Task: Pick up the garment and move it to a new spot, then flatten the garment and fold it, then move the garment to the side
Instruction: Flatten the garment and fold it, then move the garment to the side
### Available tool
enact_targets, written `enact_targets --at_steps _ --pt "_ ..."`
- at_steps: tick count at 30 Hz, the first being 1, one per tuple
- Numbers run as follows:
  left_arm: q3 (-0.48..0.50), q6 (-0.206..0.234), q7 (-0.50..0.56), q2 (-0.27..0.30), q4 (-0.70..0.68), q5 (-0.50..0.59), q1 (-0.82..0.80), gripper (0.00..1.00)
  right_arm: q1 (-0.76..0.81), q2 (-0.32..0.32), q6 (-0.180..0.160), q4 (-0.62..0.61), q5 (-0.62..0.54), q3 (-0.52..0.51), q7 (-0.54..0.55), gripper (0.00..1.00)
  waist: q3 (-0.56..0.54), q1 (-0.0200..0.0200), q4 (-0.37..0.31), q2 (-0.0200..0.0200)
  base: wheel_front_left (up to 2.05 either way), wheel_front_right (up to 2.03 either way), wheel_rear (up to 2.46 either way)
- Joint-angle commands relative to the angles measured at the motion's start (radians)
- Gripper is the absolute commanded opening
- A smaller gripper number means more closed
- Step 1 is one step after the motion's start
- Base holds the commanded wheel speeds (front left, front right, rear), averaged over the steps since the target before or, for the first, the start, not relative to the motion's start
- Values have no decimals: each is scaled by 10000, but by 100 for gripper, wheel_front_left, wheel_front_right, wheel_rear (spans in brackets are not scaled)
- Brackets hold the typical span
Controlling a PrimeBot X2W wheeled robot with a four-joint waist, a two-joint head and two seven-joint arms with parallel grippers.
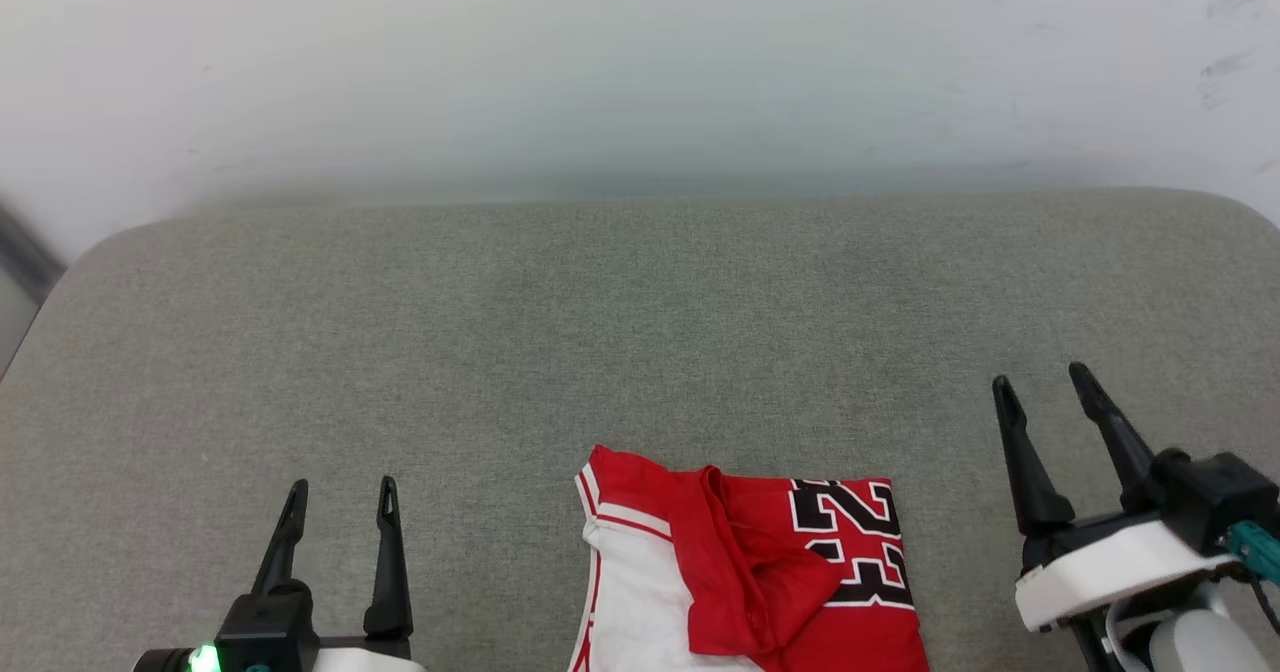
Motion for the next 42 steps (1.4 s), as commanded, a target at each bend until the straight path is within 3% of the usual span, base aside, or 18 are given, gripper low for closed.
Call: enact_targets --at_steps 1,10,24,30,37,42 --pt "8 -72 -47 11 -38 -19 163 100 316 165 -4 -151 -152 -123 -60 100 -14 0 -1 0 0 0 0" --pt "60 -231 -48 -30 -54 -48 331 100 2090 1350 -4 -1396 -743 -1185 -59 100 -112 0 153 0 0 0 0" --pt "233 -431 -48 -77 -9 -126 406 100 2567 1702 -4 -2037 -1183 -1532 -60 100 -129 0 267 0 0 0 0" --pt "262 -436 -47 -92 -8 -160 313 100 1556 1120 -4 -2555 -1449 -1763 -62 100 -113 0 273 0 0 0 0" --pt "236 -445 -48 -105 12 -153 228 100 -179 -436 -4 -2475 -1286 -784 194 100 -80 0 296 0 0 0 0" --pt "196 -493 -47 -112 41 -187 126 100 -1106 -1622 -4 -1833 35 590 3076 100 -38 0 382 0 0 0 0"
